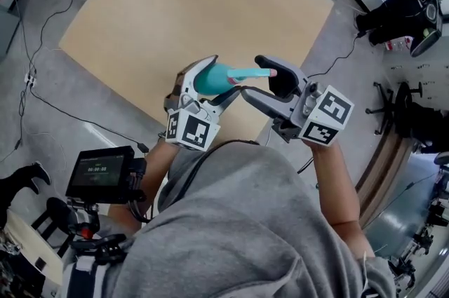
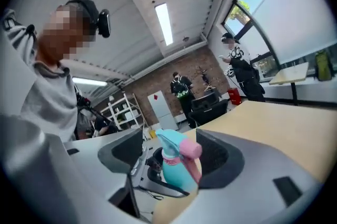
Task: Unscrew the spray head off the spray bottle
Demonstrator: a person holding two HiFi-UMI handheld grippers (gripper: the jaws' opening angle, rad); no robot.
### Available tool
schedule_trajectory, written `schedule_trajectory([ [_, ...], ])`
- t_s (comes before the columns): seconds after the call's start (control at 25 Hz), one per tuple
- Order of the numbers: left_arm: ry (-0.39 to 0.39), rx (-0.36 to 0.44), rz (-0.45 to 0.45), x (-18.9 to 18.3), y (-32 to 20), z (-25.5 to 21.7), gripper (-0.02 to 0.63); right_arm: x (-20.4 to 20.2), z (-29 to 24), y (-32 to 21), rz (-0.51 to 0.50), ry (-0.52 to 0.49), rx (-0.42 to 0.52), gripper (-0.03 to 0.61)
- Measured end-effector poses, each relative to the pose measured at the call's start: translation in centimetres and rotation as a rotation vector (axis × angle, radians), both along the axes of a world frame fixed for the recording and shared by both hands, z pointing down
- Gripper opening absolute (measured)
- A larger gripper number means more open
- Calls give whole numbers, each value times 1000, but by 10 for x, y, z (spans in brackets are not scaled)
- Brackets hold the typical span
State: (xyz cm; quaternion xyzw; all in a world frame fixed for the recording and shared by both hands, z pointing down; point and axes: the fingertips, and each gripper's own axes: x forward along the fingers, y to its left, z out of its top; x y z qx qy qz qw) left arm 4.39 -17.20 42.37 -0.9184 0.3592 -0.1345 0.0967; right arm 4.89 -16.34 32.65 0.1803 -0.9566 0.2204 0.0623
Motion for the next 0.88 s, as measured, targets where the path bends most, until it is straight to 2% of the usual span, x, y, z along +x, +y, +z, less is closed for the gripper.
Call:
schedule_trajectory([
  [0.08, 1, 26, 54, 12, 10, -6, 380, -11, 16, 5, -61, 186, 120, 299],
  [0.16, -2, 22, 104, 21, 17, -5, 380, -20, 26, 15, -176, 369, 303, 291],
  [0.2, 8, 5, 133, 23, 20, -3, 380, -24, 28, 24, -249, 420, 359, 235],
  [0.24, 24, -12, 177, 25, 25, -1, 380, -27, 29, 34, -319, 448, 377, 144],
  [0.36, 6, -16, 403, 33, 54, 2, 379, -33, 33, 67, -518, 473, 380, 137],
  [0.44, -52, 1, 545, 38, 75, 8, 377, -36, 39, 85, -615, 464, 387, 137],
  [0.52, -125, 17, 631, 39, 88, 20, 377, -37, 44, 95, -685, 462, 375, 137],
  [0.64, -202, 33, 662, 36, 92, 36, 376, -38, 48, 98, -732, 471, 354, 137],
  [0.88, -172, -3, 577, 32, 76, 53, 374, -36, 36, 82, -696, 472, 354, 137],
])
